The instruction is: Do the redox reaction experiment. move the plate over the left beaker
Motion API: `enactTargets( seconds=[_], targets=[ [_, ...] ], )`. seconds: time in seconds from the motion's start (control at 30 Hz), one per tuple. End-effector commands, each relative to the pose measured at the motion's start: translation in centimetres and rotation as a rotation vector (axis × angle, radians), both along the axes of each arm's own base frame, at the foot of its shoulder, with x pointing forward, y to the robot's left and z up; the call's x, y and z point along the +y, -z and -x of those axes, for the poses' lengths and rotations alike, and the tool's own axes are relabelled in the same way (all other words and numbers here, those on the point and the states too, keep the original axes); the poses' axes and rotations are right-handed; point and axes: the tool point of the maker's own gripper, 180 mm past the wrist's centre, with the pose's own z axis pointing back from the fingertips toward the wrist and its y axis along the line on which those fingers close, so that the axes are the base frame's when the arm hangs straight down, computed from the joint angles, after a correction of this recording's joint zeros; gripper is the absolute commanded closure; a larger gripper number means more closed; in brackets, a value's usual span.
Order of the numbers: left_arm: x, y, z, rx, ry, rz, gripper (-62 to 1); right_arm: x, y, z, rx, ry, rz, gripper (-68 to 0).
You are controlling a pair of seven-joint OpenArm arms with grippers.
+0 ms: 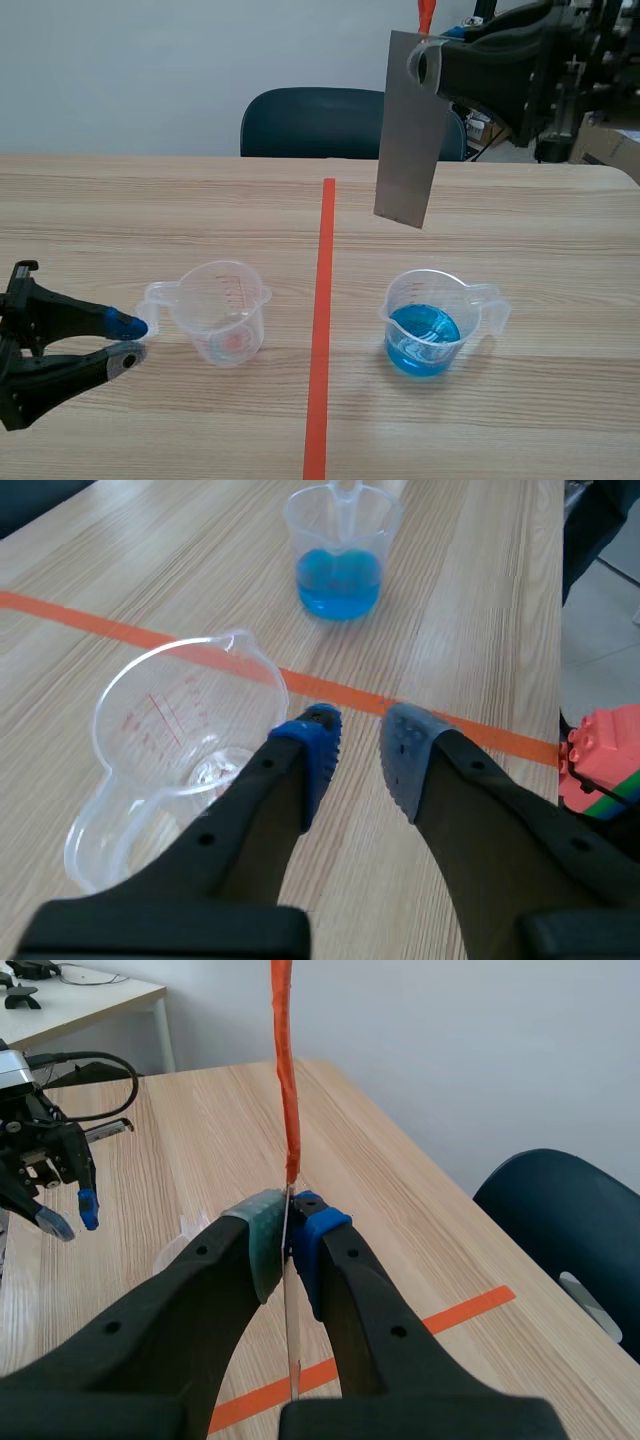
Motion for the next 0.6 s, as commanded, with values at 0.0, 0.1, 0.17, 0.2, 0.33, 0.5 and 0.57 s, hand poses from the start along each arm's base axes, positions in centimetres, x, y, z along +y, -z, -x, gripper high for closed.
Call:
enactTargets(
  seconds=[0.0, 0.1, 0.17, 0.2, 0.33, 0.5, 0.57],
  targets=[
    [0.0, -0.3, 0.2, -0.011, -0.031, 0.029, -22.9, 0.1, -1.9, -0.5, -0.049, 0.001, -0.023, -0.6],
    [0.9, 0.2, 1.2, -0.012, -0.092, 0.037, -34.5, 0.7, -2.3, -0.8, -0.057, -0.003, -0.023, -0.6],
    [1.5, 0.3, 2.0, -0.01, -0.126, 0.054, -43.3, 1.2, -2.4, -1.0, -0.058, -0.005, -0.022, -0.6],
    [1.6, 0.3, 2.3, -0.012, -0.144, 0.071, -48.7, 1.5, -2.4, -1.1, -0.056, -0.007, -0.02, -0.6],
    [2.1, 0.1, 3.4, -0.026, -0.231, 0.128, -62.3, 2.7, -2.2, -1.2, -0.043, -0.021, -0.025, -0.6],
    [2.2, 0.8, 4.3, -0.03, -0.38, 0.179, -62.3, 4.6, -1.8, -1.1, -0.02, -0.04, -0.036, -0.6],
    [2.2, 0.9, 4.5, -0.027, -0.453, 0.212, -62.3, 5.3, -1.5, -1.2, -0.021, -0.034, -0.03, -0.6]
  ],
)
